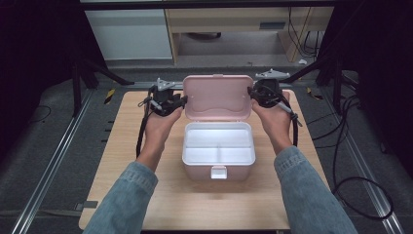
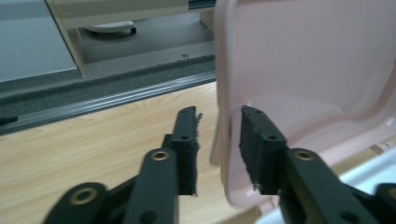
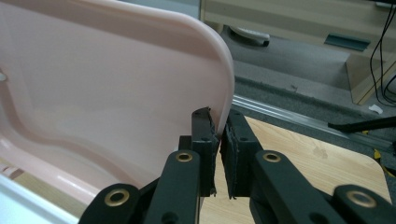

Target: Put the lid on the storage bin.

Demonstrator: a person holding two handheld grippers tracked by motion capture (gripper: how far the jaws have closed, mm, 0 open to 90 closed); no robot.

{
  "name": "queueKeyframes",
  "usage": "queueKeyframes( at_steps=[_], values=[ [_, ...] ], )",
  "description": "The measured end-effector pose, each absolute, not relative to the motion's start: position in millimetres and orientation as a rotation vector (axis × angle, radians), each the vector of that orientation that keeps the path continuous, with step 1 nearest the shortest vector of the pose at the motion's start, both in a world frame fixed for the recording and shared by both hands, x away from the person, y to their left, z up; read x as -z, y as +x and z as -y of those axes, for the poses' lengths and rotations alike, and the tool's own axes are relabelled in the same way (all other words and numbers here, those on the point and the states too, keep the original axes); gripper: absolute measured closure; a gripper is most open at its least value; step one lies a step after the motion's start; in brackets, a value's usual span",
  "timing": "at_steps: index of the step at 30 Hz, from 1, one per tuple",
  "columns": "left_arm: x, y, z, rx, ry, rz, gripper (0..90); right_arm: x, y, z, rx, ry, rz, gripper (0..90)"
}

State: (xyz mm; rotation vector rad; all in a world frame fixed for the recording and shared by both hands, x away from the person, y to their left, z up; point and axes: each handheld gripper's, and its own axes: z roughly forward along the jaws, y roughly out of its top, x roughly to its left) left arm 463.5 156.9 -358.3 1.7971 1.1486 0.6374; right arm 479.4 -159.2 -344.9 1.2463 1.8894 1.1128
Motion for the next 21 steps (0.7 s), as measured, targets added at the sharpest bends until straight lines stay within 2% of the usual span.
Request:
queueKeyframes(
  at_steps=[5,12,21],
  values=[
    [361,438,-171,-0.647,1.769,-1.116,56.7,345,461,163,-1.152,1.208,-1.866,84.3],
    [364,430,-193,-0.677,1.764,-1.124,54.6,347,439,166,-1.198,1.165,-1.849,84.5],
    [386,421,-219,-0.688,1.799,-1.166,51.2,356,404,171,-1.214,1.119,-1.869,82.6]
  ],
)
